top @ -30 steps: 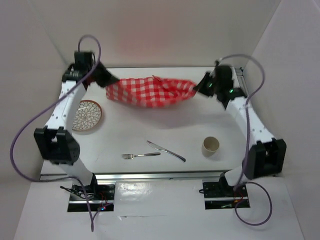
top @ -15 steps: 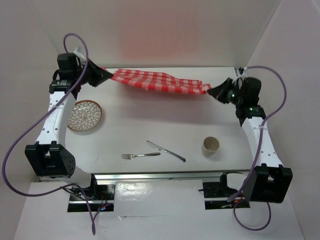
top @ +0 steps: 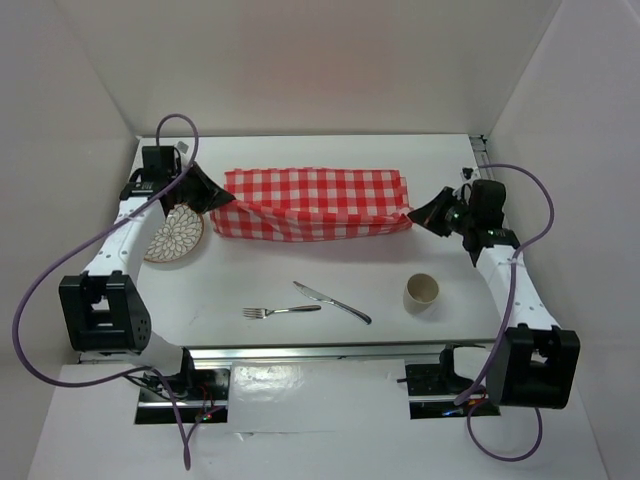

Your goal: Set the dinner table for one person

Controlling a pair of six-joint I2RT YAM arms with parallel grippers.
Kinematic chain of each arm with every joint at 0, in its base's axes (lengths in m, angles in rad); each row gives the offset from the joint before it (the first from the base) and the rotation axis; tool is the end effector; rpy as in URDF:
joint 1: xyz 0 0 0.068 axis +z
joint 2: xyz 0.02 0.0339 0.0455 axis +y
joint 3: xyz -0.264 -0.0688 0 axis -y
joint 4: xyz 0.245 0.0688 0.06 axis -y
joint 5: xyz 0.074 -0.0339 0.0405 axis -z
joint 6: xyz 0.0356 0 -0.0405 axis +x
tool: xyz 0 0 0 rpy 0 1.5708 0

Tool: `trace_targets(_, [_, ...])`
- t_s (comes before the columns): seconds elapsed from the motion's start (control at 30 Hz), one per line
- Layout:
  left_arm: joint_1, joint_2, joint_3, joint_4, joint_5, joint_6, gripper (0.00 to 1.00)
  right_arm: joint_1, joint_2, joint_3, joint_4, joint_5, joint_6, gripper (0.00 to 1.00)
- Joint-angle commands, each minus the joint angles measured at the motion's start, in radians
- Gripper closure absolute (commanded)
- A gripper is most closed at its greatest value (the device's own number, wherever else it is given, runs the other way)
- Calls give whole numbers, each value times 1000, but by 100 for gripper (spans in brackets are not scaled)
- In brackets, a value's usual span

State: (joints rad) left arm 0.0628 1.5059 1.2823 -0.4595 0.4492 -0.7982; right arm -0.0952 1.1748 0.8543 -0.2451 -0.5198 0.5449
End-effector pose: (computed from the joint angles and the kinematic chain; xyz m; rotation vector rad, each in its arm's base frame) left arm 0.3377 0.0057 0.3142 -0.7379 2.2096 -0.8896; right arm 0.2587 -0.0069 0.2806 0.3762 2.1286 0.8166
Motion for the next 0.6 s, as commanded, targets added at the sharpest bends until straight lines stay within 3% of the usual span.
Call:
trace_targets(0.0, [5,5,-23,35,-14,17,100,6,61,12,116,27,9,100])
trace_targets(0.13, [5,152,179,29,12,8,100,6,293,280,129,27,-2,100])
trace_targets(0.27, [5,411,681,-117,42,51,100,-3,498,662,119,-5,9,100])
trace_targets(0.33, [5,448,800,-142,54,60,100,-3,572,853,107,-19,19,100])
trace_targets(0.43, [5,421,874,-131,54,60,100,-3,551,890,128,-39,32,100])
trace_targets(0.57, [5,297,697,-68,75,60,100,-3,406,630,207,-39,32,100])
